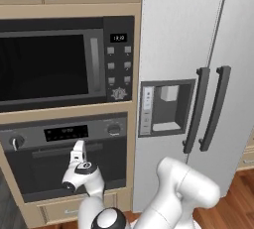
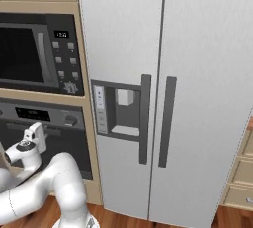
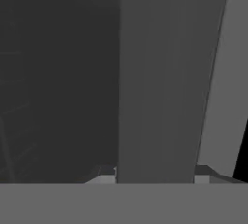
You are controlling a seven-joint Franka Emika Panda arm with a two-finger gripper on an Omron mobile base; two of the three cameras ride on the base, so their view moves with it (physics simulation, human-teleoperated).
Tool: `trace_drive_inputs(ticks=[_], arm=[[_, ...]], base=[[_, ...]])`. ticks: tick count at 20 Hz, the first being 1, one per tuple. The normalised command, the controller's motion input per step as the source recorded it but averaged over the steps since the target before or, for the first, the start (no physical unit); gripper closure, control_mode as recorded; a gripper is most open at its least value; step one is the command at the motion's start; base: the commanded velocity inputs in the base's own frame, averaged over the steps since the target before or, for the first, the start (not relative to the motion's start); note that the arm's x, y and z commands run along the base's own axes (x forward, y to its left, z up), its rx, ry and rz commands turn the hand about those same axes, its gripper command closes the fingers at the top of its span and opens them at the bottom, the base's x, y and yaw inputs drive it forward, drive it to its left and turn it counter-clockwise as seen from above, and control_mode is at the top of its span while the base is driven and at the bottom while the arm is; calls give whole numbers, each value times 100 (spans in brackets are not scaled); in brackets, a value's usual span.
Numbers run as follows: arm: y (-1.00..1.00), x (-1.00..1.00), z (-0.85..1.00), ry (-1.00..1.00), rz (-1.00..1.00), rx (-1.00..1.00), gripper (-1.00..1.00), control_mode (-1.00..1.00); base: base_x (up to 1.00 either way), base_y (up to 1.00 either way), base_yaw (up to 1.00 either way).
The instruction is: Take the baked cake out of the oven and place it on the plate for cooling. Then close the oven door.
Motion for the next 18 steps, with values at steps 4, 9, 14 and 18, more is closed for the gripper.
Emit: trace_drive_inputs(ticks=[4,9,14,18], arm=[[16,-39,-36,9,-1,-2,100,-100],[12,-49,-27,26,-5,-5,100,-100],[8,-54,-27,33,-5,-6,100,-100],[7,-57,-29,30,-4,-5,100,-100]], base=[[0,0,0],[0,0,0],[0,0,0],[0,0,0]])
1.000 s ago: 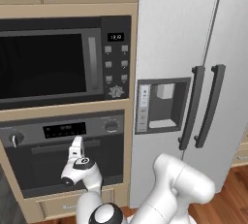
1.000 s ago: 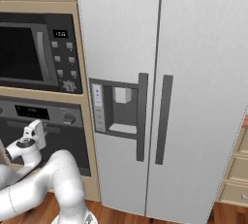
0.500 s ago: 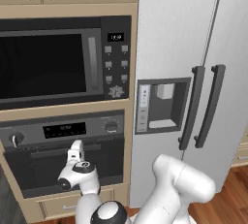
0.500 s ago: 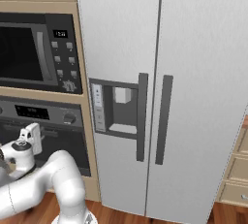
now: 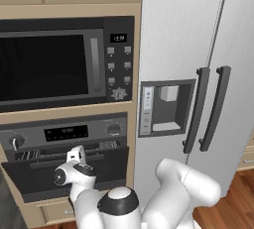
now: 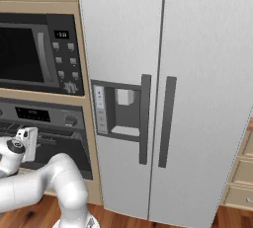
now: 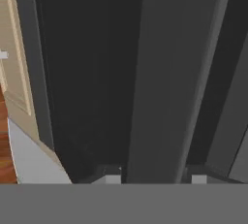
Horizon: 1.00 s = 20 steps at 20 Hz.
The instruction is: Take the baked cake out of the oven and place it on the plate for cooling. Then close the oven door.
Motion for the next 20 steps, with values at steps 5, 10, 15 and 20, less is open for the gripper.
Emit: trace_drive_inputs(ticks=[5,10,15,20], arm=[[8,-58,-31,26,-4,-4,100,-100],[10,-57,-32,23,-5,-4,100,-100],[11,-56,-33,22,-5,-4,100,-100],[12,-51,-30,19,-5,-3,100,-100]], base=[[0,0,0],[0,0,0],[0,0,0],[0,0,0]])
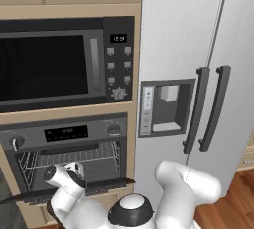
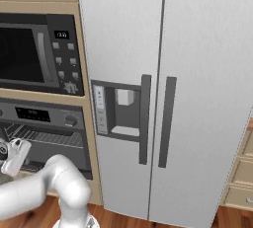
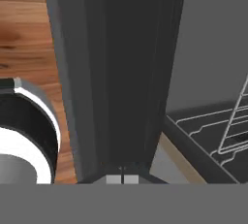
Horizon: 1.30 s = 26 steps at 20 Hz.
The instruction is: Take the baked cake out of the oven and place it on the plate for cooling. Then close the oven door.
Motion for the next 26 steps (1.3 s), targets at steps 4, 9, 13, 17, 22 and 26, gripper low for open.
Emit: trace_drive_inputs(ticks=[4,9,13,17,22,26], arm=[[12,-39,-8,14,-3,0,100,-100],[13,-10,10,13,0,0,100,-100],[2,14,4,-1,1,-1,-100,-100],[4,3,-29,-29,11,-15,-100,-100],[10,19,-22,-14,6,-5,-100,-100],[0,47,-3,0,3,0,-100,-100]], base=[[0,0,0],[0,0,0],[0,0,0],[0,0,0],[0,0,0],[0,0,0]])
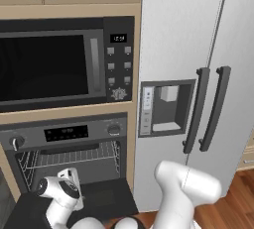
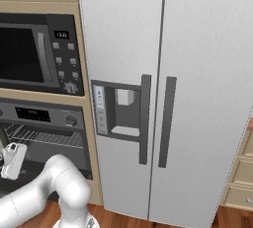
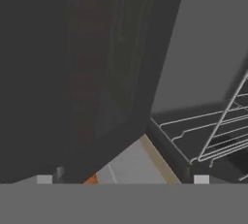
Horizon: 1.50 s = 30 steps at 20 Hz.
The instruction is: Take the baked cake out of the oven and place it on the plate for cooling. Then close the oven door.
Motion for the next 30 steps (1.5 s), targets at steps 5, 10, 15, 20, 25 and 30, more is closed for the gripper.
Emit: trace_drive_inputs(ticks=[5,10,15,20,25,30], arm=[[-8,46,-12,0,15,0,-100,-100],[5,41,-27,-8,23,-3,-100,-100],[20,41,-8,0,5,-7,-100,-100],[37,30,-9,0,-1,-12,-100,-100],[45,22,-14,0,-3,-25,-100,-100],[6,33,-2,-1,0,-18,-100,-100]], base=[[0,0,0],[0,0,0],[0,0,0],[0,0,0],[0,0,0],[0,0,0]])
